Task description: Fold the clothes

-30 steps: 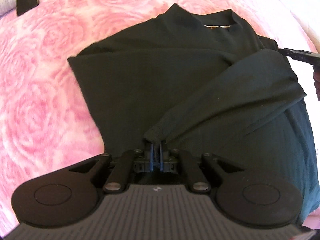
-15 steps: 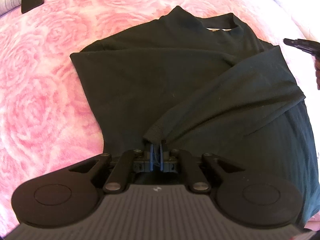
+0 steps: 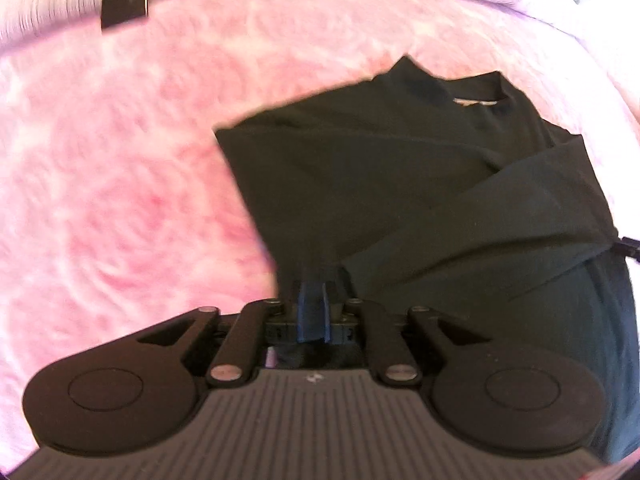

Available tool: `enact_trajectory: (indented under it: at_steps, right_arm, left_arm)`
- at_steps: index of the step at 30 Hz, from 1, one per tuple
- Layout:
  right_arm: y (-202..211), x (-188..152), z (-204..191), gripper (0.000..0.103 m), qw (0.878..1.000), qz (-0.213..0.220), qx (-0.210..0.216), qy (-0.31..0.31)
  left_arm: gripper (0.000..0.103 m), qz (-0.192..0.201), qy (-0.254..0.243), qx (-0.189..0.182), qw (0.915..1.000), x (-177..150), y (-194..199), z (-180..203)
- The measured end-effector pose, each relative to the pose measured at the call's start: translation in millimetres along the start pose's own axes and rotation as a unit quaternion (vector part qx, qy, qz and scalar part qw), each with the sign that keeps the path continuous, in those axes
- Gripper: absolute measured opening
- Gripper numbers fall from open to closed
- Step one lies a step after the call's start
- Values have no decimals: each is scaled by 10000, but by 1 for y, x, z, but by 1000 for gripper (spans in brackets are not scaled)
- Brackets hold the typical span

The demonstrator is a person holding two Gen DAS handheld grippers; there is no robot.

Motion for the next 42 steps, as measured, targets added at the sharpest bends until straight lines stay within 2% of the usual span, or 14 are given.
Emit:
enact_trajectory:
  at_steps: [4, 8, 11, 15, 17, 20, 23, 25, 28, 30, 32, 36, 39, 42]
  right_arm:
    - [-8, 4, -32, 41, 9996, 81, 250, 135]
    - [-15, 7, -64, 40, 9983, 163, 499, 270]
    - [-21, 10, -88, 40, 9967, 224, 686, 370]
    - [-21, 2, -113, 40, 9941, 186, 850, 654]
    - [-12, -12, -117, 40, 9926, 17, 845, 876]
    - [9, -26, -111, 40, 9944, -433, 670, 691]
    - [41, -32, -110, 42, 9961, -609, 336, 550]
    - [65, -30, -113, 47, 9971, -636, 69, 405]
    - [107, -24, -115, 61, 9974, -611, -372, -34]
    - [136, -20, -121, 78, 9958, -564, -625, -352]
    - [166, -17, -128, 88, 9929, -498, -848, -661]
    - [215, -13, -145, 88, 9878, -418, -1062, -1059]
    - [244, -16, -153, 88, 9844, -349, -1115, -1312]
    - [268, -25, -160, 88, 9825, -257, -1101, -1477]
  left_arm:
    - [8, 320, 14, -425, 9986, 0, 16, 19]
    - [10, 219, -300, -983, 9945, -11, -12, 47]
    - [13, 141, -525, -944, 9941, -16, -35, 43]
    - [13, 329, -237, -812, 9959, -7, -39, 16]
    - [12, 287, -231, -651, 9972, -8, -31, 5]
    - [12, 237, -171, -607, 9977, -17, -8, -7]
    - [13, 177, -141, -569, 9981, -30, 27, -14]
    - [20, 97, -100, -558, 9983, -42, 54, -10]
    - [41, -36, -39, -662, 9978, -56, 89, -3]
    - [61, -111, -107, -739, 9972, -63, 112, 6]
    - [71, -111, -179, -752, 9969, -69, 136, 13]
    - [94, -33, -307, -829, 9961, -78, 178, 24]
    - [101, 98, -567, -770, 9954, -86, 205, 30]
    - [101, 254, -849, -751, 9932, -97, 225, 36]
Point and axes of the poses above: each gripper's, at about its wrist camera, not at the fingertips, and y roughly against the way its jaws point, z to its right, x to its top, the point moved 3 cm from there along -y, roughly the way its jaws point, and after that the axes turned 10 degrees about z, right-handed, at the moved point
